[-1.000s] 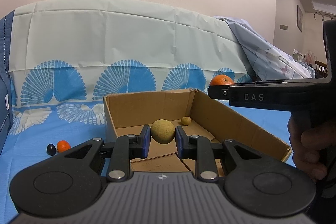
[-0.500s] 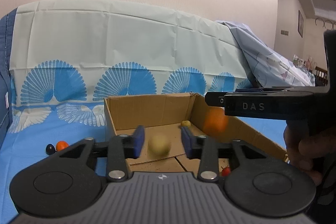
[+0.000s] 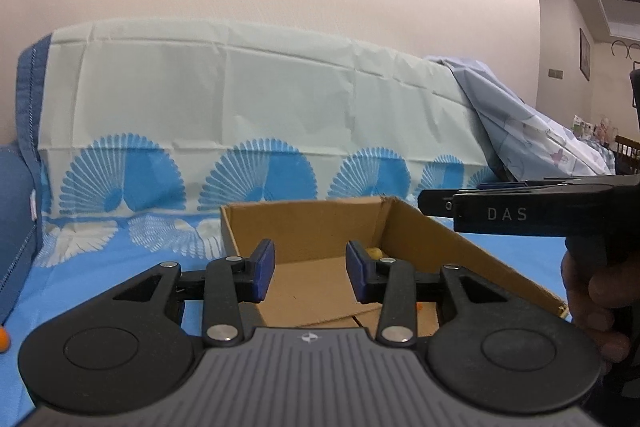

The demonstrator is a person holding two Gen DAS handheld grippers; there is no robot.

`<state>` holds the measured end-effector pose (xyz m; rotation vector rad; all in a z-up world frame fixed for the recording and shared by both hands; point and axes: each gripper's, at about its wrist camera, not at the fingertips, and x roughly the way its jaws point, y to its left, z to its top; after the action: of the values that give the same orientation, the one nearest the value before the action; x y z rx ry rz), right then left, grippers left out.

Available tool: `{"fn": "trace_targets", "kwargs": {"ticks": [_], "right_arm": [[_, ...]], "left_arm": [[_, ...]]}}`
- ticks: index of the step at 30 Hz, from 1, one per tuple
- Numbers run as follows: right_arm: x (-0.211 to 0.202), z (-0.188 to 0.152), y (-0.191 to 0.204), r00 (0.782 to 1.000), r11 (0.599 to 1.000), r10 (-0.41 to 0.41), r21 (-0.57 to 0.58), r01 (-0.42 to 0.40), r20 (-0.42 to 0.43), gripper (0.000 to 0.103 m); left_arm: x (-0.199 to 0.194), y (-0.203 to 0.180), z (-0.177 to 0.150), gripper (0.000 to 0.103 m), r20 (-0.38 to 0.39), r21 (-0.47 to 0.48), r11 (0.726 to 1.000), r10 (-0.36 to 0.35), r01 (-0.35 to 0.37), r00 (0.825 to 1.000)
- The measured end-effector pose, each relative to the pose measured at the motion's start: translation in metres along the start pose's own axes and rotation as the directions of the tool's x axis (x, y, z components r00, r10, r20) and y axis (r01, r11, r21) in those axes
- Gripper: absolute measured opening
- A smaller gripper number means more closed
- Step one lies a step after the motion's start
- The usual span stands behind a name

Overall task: Organize fruits
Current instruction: 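Open both tools to drop the yellow-green fruit and mandarin into the box, then move the right tool to a dark cherry while the left tool moves to a mandarin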

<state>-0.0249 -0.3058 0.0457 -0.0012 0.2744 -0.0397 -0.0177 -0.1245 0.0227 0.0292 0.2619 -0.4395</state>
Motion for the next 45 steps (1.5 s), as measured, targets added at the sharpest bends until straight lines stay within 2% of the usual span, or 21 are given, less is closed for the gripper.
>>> {"fn": "trace_targets", "kwargs": {"ticks": [4, 6, 9, 12, 13, 16, 18, 20, 21, 24, 30, 33, 38, 42, 45], "right_arm": [[-0.004, 0.001, 0.003, 1.0, 1.0, -0.005, 0.021, 0.005, 0.014, 0.07], [-0.005, 0.002, 0.007, 1.0, 1.0, -0.004, 0.03, 0.004, 0.022, 0.07], [-0.009, 0.002, 0.014, 0.999, 0.999, 0.005, 0.045, -0.007, 0.033, 0.07], [-0.011, 0.002, 0.025, 0.999, 0.998, 0.038, 0.039, -0.04, 0.038, 0.07], [-0.012, 0.002, 0.029, 0.998, 0.998, 0.048, 0.032, -0.049, 0.041, 0.07], [-0.011, 0.002, 0.043, 0.996, 0.997, 0.08, 0.011, -0.081, 0.044, 0.069], [-0.009, 0.002, 0.049, 0.995, 0.995, 0.098, 0.013, -0.098, 0.038, 0.069], [-0.007, 0.001, 0.056, 0.993, 0.993, 0.118, 0.011, -0.119, 0.03, 0.064], [-0.006, 0.0, 0.06, 0.991, 0.991, 0.13, 0.007, -0.13, 0.027, 0.058], [-0.003, -0.001, 0.073, 0.985, 0.985, 0.174, -0.003, -0.174, 0.019, 0.046], [0.004, -0.005, 0.101, 0.972, 0.972, 0.233, -0.013, -0.234, -0.012, 0.045], [0.007, -0.008, 0.115, 0.963, 0.962, 0.27, -0.031, -0.271, -0.027, 0.045], [0.011, -0.013, 0.145, 0.938, 0.936, 0.342, -0.066, -0.345, -0.052, 0.045], [0.013, -0.02, 0.172, 0.909, 0.906, 0.408, -0.083, -0.414, -0.078, 0.045], [0.013, -0.027, 0.194, 0.894, 0.89, 0.438, -0.096, -0.446, -0.095, 0.041]], "left_arm": [[-0.011, 0.003, 0.003, 0.043, 0.048, 0.018, 0.999, 0.035, -0.036, 0.998], [-0.023, 0.008, 0.01, 0.043, 0.112, 0.029, 0.996, 0.081, -0.085, 0.99], [-0.038, 0.019, 0.029, 0.04, 0.183, 0.098, 0.989, 0.087, -0.107, 0.979], [-0.048, 0.038, 0.05, 0.033, 0.206, 0.161, 0.978, 0.096, -0.13, 0.974], [-0.048, 0.047, 0.055, 0.022, 0.194, 0.166, 0.978, 0.093, -0.126, 0.977], [-0.044, 0.07, 0.057, 0.02, 0.149, 0.166, 0.975, 0.124, -0.149, 0.981], [-0.037, 0.085, 0.045, 0.015, 0.092, 0.158, 0.975, 0.141, -0.154, 0.986], [-0.028, 0.1, 0.026, 0.013, 0.027, 0.139, 0.973, 0.181, -0.183, 0.983], [-0.021, 0.105, 0.027, 0.01, -0.029, 0.117, 0.972, 0.206, -0.201, 0.978], [-0.025, 0.122, 0.03, 0.01, -0.02, -0.014, 0.979, 0.203, -0.203, 0.979], [-0.013, 0.13, 0.029, 0.011, -0.06, -0.027, 0.971, 0.234, -0.236, 0.97], [-0.004, 0.144, 0.028, 0.011, -0.086, -0.073, 0.963, 0.253, -0.259, 0.964], [0.003, 0.18, 0.024, 0.011, -0.141, -0.219, 0.926, 0.282, -0.308, 0.949], [0.005, 0.208, 0.021, 0.011, -0.186, -0.316, 0.877, 0.318, -0.363, 0.93], [0.006, 0.224, 0.017, 0.011, -0.228, -0.362, 0.84, 0.34, -0.404, 0.912]]}}
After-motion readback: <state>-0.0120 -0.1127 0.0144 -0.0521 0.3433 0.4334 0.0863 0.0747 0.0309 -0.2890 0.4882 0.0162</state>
